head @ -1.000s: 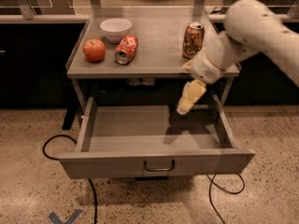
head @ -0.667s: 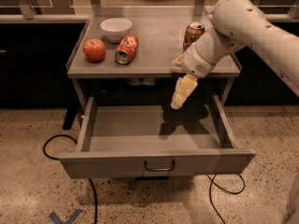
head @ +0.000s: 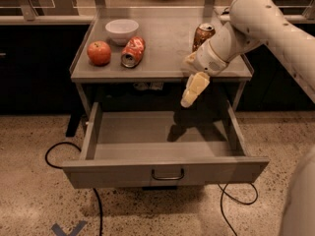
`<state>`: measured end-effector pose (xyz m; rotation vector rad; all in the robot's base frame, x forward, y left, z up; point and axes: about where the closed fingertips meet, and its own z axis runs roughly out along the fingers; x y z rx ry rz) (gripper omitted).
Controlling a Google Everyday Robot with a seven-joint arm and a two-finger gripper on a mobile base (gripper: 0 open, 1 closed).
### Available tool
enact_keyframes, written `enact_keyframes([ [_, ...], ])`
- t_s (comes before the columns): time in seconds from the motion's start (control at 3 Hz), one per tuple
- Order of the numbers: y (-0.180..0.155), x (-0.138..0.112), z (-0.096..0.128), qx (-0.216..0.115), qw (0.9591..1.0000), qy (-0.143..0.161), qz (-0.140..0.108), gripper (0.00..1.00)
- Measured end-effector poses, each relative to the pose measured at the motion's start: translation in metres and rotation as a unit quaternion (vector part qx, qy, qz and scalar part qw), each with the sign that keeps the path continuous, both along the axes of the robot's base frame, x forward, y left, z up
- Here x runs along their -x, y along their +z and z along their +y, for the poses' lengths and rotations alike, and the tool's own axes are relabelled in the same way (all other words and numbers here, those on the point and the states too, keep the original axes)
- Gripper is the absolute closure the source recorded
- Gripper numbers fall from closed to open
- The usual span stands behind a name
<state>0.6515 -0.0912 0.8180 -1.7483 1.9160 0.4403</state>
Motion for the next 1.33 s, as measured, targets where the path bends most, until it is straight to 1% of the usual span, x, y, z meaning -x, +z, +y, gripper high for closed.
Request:
enact_keyframes([
  [0.33,-0.013,-0.056,-0.015,-0.033,0.998,-0.053,0.009,0.0],
  [0.67,0.034,-0.114,-0.047,-0.056,0.9866,-0.141,-0.058,0.0],
  [1.0,0.054,-0.125,-0.049,-0.067,0.9827,-0.152,-0.082,0.0],
  [1.33,0.054,-0.125,-0.049,-0.067,0.9827,-0.152,-0.082,0.0],
])
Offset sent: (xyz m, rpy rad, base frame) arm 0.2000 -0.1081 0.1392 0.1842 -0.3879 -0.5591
